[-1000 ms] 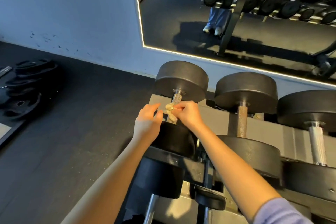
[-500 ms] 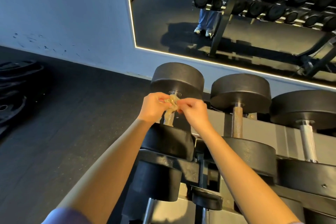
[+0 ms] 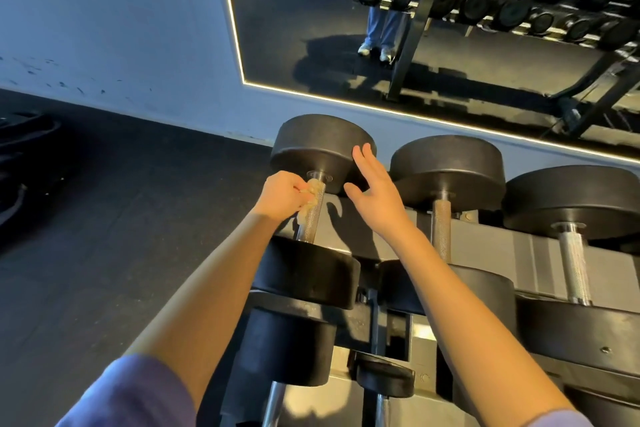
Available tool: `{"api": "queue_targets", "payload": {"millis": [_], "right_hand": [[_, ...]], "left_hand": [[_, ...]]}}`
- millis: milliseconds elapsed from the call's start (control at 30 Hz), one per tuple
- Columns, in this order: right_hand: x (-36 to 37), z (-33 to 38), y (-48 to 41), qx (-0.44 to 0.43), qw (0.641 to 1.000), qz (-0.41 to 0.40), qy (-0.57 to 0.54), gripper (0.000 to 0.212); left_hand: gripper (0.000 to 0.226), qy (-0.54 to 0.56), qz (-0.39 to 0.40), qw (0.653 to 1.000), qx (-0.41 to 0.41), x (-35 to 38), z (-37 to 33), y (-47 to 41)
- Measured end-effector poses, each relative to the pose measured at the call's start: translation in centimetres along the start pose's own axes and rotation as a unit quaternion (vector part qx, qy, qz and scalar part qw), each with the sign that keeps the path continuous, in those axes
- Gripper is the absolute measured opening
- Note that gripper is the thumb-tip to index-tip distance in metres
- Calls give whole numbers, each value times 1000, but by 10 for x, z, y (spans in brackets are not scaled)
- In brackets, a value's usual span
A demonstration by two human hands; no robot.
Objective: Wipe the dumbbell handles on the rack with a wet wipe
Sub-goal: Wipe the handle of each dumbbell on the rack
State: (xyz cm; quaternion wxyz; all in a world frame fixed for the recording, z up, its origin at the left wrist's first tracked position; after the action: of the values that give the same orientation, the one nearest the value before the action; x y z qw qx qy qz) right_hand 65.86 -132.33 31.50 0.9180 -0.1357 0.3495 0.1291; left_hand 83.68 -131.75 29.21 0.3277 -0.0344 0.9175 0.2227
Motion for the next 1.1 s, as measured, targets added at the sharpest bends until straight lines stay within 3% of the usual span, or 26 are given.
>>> {"api": "queue_targets", "payload": {"millis": [133,233,333,433,600,800,967,1100], "right_hand": [[2,-2,1,9,999,-12,-31,66],[3,-3,0,16,999,-15,-46,67],[3,-2,0,18,999,-13,-47,67],[4,-2,0,20,998,-15,-49,67],[2,-3,-1,13,998,-14,-62,67],[2,-3,0,17,998,-3,-68,67],[-1,6,2,25,998,7,-65,67],[-16,18,10,29,998,50,-6,62]], "left_hand": [[6,-112,51,991,-62,9,7,11],[29,-187,84,973,-108,12,11,18],[25,-192,65,974,-101,10,8,18],[5,-104,-23,993,-53,5,2,9],[9,-13,-89,996,-5,3,-9,-8],[16,-77,-74,994,-4,10,-4,-1],[16,-215,-32,976,-17,10,-3,15],[12,-173,-50,984,-4,14,-13,28]]}}
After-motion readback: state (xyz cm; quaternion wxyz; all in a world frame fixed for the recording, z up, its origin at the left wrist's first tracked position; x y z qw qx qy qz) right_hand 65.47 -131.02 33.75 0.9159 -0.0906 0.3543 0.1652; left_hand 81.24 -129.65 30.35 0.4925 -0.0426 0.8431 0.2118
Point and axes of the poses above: each hand's wrist, its own y-axis away from the middle knuckle, its own x-axis out of the palm, z = x × y, the point moved 4 cm from there along -y, towards the middle knuckle, and after that the axes turned 10 degrees about -x, right-handed, at the moved point
